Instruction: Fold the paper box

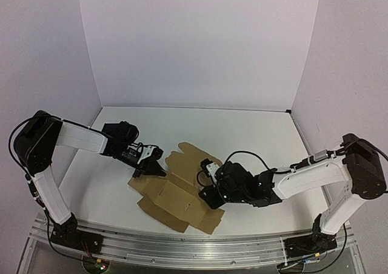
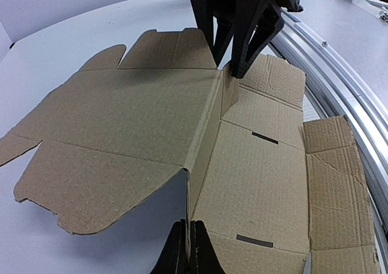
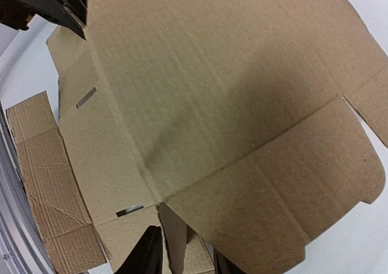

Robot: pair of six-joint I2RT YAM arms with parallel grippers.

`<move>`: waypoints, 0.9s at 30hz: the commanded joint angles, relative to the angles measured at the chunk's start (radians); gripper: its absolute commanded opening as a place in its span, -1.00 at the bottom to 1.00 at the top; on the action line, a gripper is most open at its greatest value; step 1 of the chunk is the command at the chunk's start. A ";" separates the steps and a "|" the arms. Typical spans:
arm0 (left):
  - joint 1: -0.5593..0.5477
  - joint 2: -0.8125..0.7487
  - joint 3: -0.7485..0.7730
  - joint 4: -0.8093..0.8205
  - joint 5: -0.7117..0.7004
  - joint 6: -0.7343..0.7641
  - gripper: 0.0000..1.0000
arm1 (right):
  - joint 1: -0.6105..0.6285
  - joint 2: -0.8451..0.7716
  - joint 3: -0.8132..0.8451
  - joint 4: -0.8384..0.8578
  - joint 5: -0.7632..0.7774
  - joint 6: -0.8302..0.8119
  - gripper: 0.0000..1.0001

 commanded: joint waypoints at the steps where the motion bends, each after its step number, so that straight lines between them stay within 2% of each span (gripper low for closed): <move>1: -0.002 -0.008 0.020 -0.013 -0.002 0.014 -1.00 | 0.009 0.031 0.044 0.047 -0.002 -0.031 -0.49; 9: -0.002 -0.007 0.021 -0.007 -0.008 0.001 -1.00 | 0.009 0.048 0.061 0.044 -0.001 -0.081 -0.80; 13: -0.001 -0.009 0.040 -0.026 -0.024 -0.010 -0.88 | 0.009 0.050 0.066 0.037 -0.007 -0.097 -0.97; 15: 0.001 -0.012 0.059 -0.053 -0.037 -0.011 -0.75 | 0.009 0.054 0.072 0.024 -0.007 -0.108 -0.99; 21: 0.029 -0.034 0.171 -0.302 -0.037 0.085 0.08 | 0.009 0.059 0.095 -0.033 0.019 -0.128 -1.00; 23: 0.062 -0.047 0.212 -0.415 -0.017 0.148 0.21 | 0.009 0.059 0.112 -0.076 0.038 -0.129 -1.00; 27: 0.085 -0.106 0.266 -0.754 0.016 0.493 0.30 | 0.009 0.065 0.146 -0.133 0.056 -0.140 -1.00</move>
